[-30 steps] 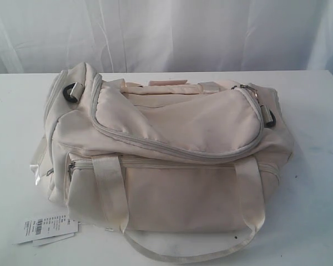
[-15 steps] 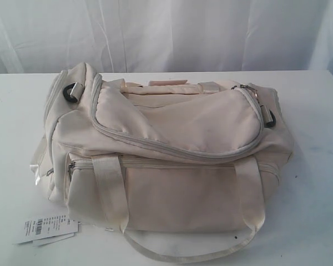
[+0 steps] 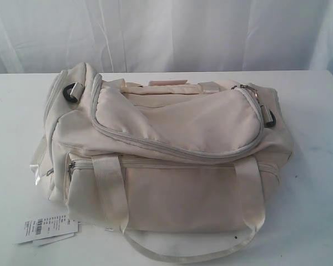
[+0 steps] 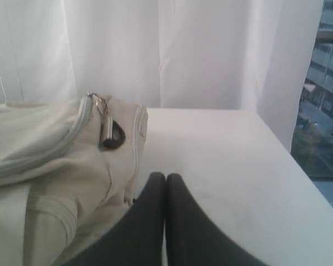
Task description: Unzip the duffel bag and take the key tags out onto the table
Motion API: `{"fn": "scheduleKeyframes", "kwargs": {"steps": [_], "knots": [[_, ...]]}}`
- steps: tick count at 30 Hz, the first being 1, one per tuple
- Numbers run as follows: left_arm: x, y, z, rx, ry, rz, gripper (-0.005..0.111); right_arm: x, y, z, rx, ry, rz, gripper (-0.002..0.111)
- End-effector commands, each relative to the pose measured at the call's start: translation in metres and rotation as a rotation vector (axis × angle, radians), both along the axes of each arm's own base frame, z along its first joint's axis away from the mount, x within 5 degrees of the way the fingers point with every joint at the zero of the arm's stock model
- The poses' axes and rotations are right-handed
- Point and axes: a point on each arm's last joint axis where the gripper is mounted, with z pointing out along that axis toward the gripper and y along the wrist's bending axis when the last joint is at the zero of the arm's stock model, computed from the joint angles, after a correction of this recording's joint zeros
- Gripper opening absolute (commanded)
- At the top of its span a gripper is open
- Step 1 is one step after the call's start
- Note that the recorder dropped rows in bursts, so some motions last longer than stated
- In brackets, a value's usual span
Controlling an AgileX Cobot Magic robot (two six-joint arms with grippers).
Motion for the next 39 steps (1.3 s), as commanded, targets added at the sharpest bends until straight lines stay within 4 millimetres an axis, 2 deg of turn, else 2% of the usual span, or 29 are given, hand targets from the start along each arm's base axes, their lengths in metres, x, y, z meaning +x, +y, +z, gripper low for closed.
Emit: {"fn": "scheduleKeyframes", "kwargs": {"steps": [1, 4, 6, 10, 12, 14, 16, 18, 19, 20, 22, 23, 25, 27, 28, 30, 33, 39], "knots": [[-0.005, 0.0, 0.017, 0.023, -0.202, 0.005, 0.0, -0.001, 0.001, 0.012, 0.018, -0.14, 0.009, 0.0], [-0.011, 0.003, 0.029, 0.058, -0.352, 0.059, 0.0, -0.003, 0.001, 0.026, 0.042, -0.286, 0.016, 0.0], [-0.013, 0.01, 0.031, -0.065, -0.379, 0.095, 0.0, -0.006, 0.001, 0.033, 0.056, -0.374, 0.021, 0.0], [-0.009, 0.022, 0.021, -0.398, -0.268, 0.123, 0.0, -0.01, 0.001, 0.043, 0.137, -0.474, 0.04, 0.0], [-0.008, 0.021, 0.021, -0.439, -0.222, 0.106, 0.0, -0.011, 0.001, 0.045, 0.189, -0.491, 0.053, 0.0], [-0.005, 0.016, 0.024, -0.41, -0.169, 0.072, 0.0, -0.011, 0.001, 0.045, 0.254, -0.482, 0.068, 0.0], [0.001, 0.011, 0.031, -0.372, -0.08, 0.04, 0.0, -0.008, 0.0, 0.039, 0.332, -0.394, 0.061, 0.0], [0.011, 0.005, 0.045, -0.346, 0.039, -0.005, 0.0, -0.003, -0.001, 0.04, 0.402, -0.2, 0.033, 0.0], [0.02, -0.001, 0.056, -0.272, 0.128, -0.037, 0.0, 0.004, 0.001, 0.044, 0.398, -0.107, 0.021, 0.0], [0.025, -0.004, 0.064, -0.211, 0.184, -0.054, 0.0, 0.008, 0.002, 0.047, 0.395, -0.085, 0.017, 0.0], [0.038, -0.013, 0.085, -0.062, 0.401, -0.126, 0.0, 0.024, 0.005, 0.062, 0.38, 0.013, 0.002, 0.0], [0.046, -0.021, 0.104, -0.014, 0.503, -0.209, 0.0, 0.04, 0.008, 0.074, 0.341, 0.15, -0.012, 0.0], [0.058, -0.04, 0.122, 0.178, 0.664, -0.409, 0.0, 0.067, 0.016, 0.089, 0.174, 0.352, 0.008, 0.0], [0.067, -0.065, 0.138, 0.379, 0.737, -0.688, 0.0, 0.102, 0.036, 0.108, 0.051, 0.509, 0.143, 0.0], [0.07, -0.079, 0.143, 0.458, 0.756, -0.846, 0.0, 0.121, 0.051, 0.117, -0.022, 0.569, 0.267, 0.0], [0.076, -0.093, 0.144, 0.517, 0.772, -0.973, 0.0, 0.142, 0.065, 0.125, -0.071, 0.63, 0.393, 0.0], [0.085, -0.109, 0.135, 0.575, 0.794, -1.061, 0.0, 0.18, 0.082, 0.131, -0.082, 0.71, 0.502, 0.0], [0.094, -0.131, 0.12, 0.619, 0.815, -1.163, 0.0, 0.252, 0.099, 0.12, -0.135, 0.773, 0.545, 0.0]]}}
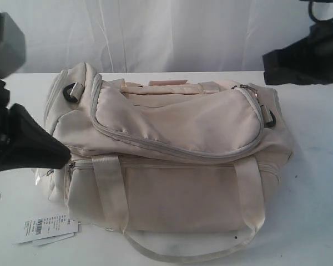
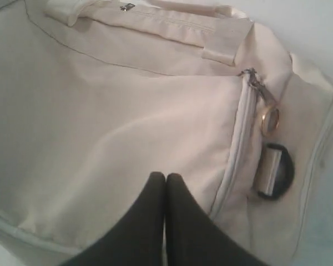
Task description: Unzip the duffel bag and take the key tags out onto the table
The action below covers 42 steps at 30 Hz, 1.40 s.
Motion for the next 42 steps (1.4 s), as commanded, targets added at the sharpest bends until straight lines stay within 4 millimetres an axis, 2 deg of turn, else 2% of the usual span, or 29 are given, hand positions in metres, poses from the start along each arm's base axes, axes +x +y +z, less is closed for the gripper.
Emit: {"fn": "scheduleKeyframes", "kwargs": {"steps": [1, 4, 6, 9, 12, 20, 24, 29, 32, 37, 42], "knots": [[0.001, -0.016, -0.005, -0.018, 0.032, -0.075, 0.0, 0.05, 0.013, -0.012, -0.038, 0.024, 0.062, 0.001], [0.002, -0.022, -0.008, -0.022, 0.06, -0.097, 0.0, 0.076, 0.018, -0.023, -0.054, 0.039, 0.061, 0.009], [0.0, -0.025, -0.009, -0.021, 0.065, -0.111, 0.0, 0.093, 0.019, -0.034, -0.096, 0.033, 0.058, 0.02], [-0.001, -0.027, -0.01, -0.019, 0.067, -0.124, 0.0, 0.111, 0.015, -0.049, -0.178, 0.02, 0.026, 0.039], [-0.001, -0.027, -0.01, -0.019, 0.067, -0.126, 0.0, 0.123, 0.012, -0.061, -0.224, 0.029, -0.026, 0.045], [-0.001, -0.027, -0.01, -0.019, 0.067, -0.126, 0.0, 0.133, 0.012, -0.079, -0.241, 0.053, -0.043, 0.045], [-0.001, -0.027, -0.01, -0.019, 0.067, -0.126, 0.0, 0.133, 0.013, -0.088, -0.248, 0.097, -0.03, 0.041], [-0.001, -0.027, -0.01, -0.019, 0.067, -0.126, 0.0, 0.131, 0.013, -0.091, -0.242, 0.138, -0.035, 0.032], [-0.001, -0.027, -0.01, -0.019, 0.067, -0.126, 0.0, 0.129, 0.013, -0.092, -0.254, 0.159, -0.024, 0.024], [-0.002, -0.028, -0.009, -0.02, 0.073, -0.127, 0.0, 0.128, 0.006, -0.094, -0.31, 0.187, -0.069, 0.0], [-0.002, -0.028, -0.009, -0.026, 0.077, -0.128, 0.0, 0.127, 0.004, -0.092, -0.321, 0.196, -0.108, 0.0]]}}
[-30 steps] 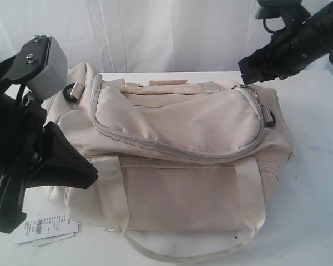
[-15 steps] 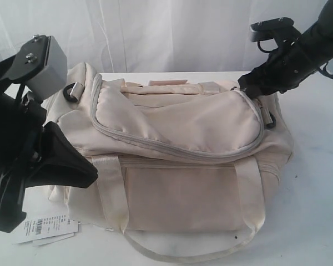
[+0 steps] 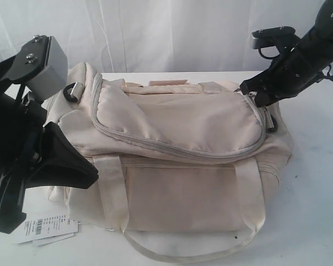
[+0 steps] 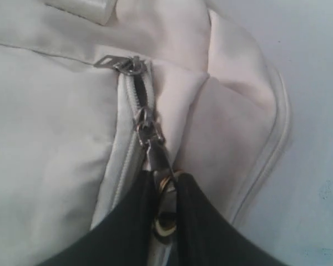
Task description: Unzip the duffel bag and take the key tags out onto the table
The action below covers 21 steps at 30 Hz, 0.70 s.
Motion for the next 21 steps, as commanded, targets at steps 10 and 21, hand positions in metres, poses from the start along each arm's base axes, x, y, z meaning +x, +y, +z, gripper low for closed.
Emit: {"fn": "scheduleKeyframes", "kwargs": {"steps": [10, 21], "knots": [[-0.003, -0.002, 0.004, -0.024, 0.018, -0.012, 0.0, -0.01, -0.006, 0.03, -0.013, -0.058, -0.024, 0.0], [-0.002, -0.002, 0.004, -0.026, 0.014, -0.009, 0.0, -0.022, -0.007, 0.032, -0.025, 0.038, -0.006, 0.0]]}}
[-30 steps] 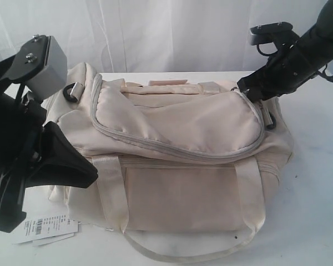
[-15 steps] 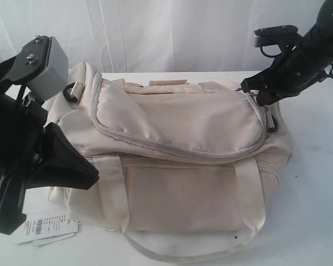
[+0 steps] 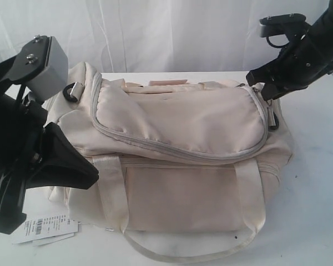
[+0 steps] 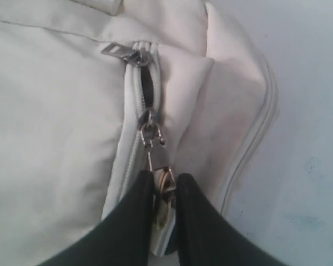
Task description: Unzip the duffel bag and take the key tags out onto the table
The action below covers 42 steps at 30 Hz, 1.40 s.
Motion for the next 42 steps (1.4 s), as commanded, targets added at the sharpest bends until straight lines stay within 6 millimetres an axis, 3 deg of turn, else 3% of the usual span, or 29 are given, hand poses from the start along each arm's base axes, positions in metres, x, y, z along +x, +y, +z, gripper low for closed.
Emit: {"fn": "scheduleKeyframes", "kwargs": {"steps": [1, 25, 31, 42], "knots": [[-0.002, -0.002, 0.004, -0.026, 0.012, -0.009, 0.0, -0.007, -0.003, 0.004, -0.024, 0.044, 0.01, 0.0], [0.005, 0.002, 0.001, 0.026, -0.047, 0.044, 0.0, -0.046, -0.009, 0.028, -0.038, 0.257, 0.009, 0.0], [0.005, 0.002, 0.001, 0.029, -0.051, 0.04, 0.0, -0.052, -0.009, 0.037, -0.028, 0.242, 0.011, 0.0], [0.005, 0.002, 0.001, 0.03, -0.047, 0.039, 0.0, -0.079, -0.012, 0.025, -0.002, 0.312, 0.008, 0.0]]}}
